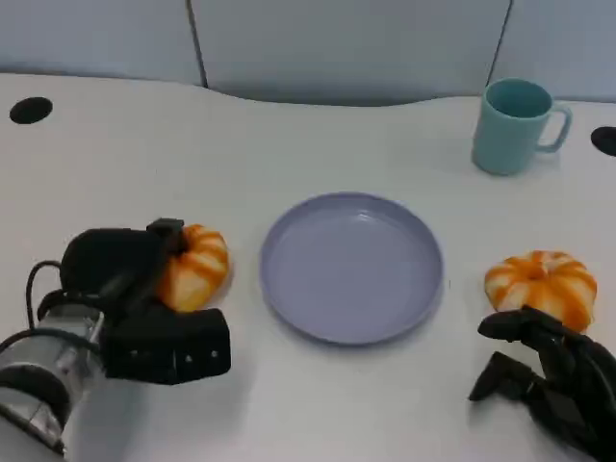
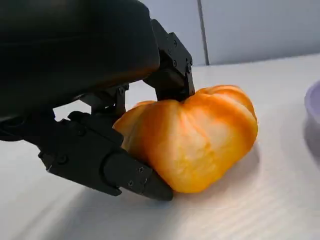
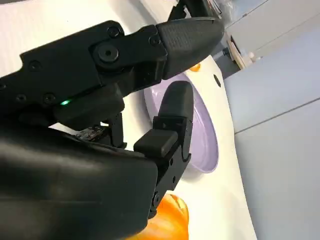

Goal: Grasp the bread from the table and place it into the plate.

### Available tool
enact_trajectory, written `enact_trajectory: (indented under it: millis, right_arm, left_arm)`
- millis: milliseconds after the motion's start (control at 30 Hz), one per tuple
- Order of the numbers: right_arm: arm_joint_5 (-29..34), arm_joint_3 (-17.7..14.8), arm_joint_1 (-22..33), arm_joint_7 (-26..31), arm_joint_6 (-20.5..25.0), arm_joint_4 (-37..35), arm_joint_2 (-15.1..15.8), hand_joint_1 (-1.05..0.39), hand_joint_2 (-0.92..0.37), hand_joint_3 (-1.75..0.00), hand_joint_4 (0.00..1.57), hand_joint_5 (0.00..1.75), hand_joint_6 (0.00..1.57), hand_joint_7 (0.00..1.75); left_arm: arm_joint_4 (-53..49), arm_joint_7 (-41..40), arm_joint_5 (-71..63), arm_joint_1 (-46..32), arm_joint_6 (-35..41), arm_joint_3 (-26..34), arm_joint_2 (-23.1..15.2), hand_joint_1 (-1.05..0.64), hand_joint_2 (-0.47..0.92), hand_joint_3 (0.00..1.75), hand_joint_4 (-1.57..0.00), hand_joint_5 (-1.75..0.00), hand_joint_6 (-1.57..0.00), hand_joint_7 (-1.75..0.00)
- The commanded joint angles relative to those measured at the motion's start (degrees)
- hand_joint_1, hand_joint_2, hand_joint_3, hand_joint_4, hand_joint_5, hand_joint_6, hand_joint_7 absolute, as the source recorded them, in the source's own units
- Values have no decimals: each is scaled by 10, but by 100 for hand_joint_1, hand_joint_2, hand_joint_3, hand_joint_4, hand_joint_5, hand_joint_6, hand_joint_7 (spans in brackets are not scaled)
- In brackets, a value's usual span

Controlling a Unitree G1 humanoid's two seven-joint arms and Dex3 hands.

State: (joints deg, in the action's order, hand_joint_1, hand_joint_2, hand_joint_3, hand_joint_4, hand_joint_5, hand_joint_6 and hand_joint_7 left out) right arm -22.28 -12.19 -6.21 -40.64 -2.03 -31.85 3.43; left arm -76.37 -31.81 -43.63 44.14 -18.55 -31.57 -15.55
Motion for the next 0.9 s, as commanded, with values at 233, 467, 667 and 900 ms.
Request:
enact_trajectory:
  millis: [233, 467, 667, 900]
  right_arm:
    - [1, -1, -11, -1, -8, -28, 8, -47, -92, -16, 62, 144, 63, 102]
    - [2, -1, -17, 1, -11, -38, 7, -46, -92, -15, 63, 143, 63, 103]
    - [7, 1, -19, 7, -16, -40, 6, -45, -92, -15, 63, 143, 63, 103]
    - [8, 4, -21, 8, -14, -41, 8, -46, -92, -15, 64, 144, 63, 102]
  left_arm:
    - [8, -61, 13, 21, -49, 26, -33, -11, 87, 40, -80, -175, -69, -153]
    - [10, -71, 15, 31, -66, 40, -34, -3, 78, 34, -80, -175, -80, -133]
    - [22, -63, 15, 62, -88, 42, -9, -9, 68, 63, -82, -175, -70, -166]
    - [34, -79, -7, 81, -147, 13, 22, -7, 48, 93, -86, -175, -67, -174]
